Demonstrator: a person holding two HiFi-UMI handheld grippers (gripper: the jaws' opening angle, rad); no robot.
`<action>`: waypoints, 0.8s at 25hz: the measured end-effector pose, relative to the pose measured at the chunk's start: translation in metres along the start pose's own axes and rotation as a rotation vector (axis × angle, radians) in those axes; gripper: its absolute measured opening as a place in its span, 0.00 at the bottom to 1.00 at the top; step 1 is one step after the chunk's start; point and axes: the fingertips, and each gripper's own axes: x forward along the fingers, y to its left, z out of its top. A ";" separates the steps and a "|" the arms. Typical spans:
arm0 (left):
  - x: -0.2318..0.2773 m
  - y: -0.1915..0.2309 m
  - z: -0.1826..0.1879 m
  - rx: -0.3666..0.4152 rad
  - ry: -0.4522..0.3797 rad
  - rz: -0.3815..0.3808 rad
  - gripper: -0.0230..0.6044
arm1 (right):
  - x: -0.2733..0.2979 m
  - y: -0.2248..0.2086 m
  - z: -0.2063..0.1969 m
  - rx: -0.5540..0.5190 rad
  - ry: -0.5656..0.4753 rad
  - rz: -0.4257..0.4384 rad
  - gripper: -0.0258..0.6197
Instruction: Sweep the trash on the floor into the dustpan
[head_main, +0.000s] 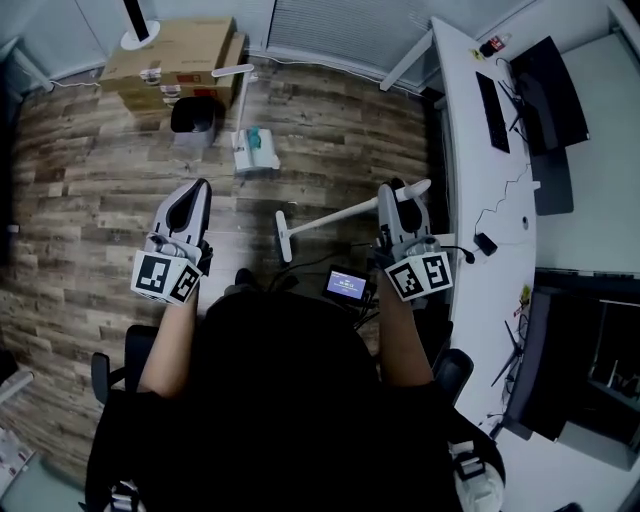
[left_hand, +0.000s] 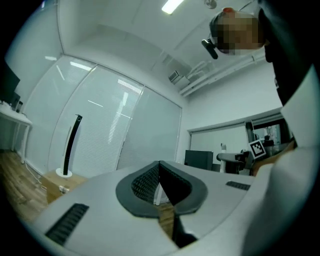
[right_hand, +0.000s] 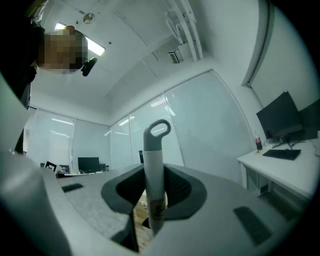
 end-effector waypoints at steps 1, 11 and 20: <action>0.001 -0.003 0.001 0.010 -0.001 0.009 0.03 | -0.001 0.001 0.000 0.003 -0.001 0.015 0.18; 0.027 -0.065 -0.023 0.090 0.077 -0.039 0.03 | -0.023 0.003 0.002 -0.045 0.002 0.129 0.18; 0.041 -0.095 -0.025 0.114 0.095 -0.095 0.03 | -0.051 -0.031 -0.006 -0.067 0.022 0.023 0.19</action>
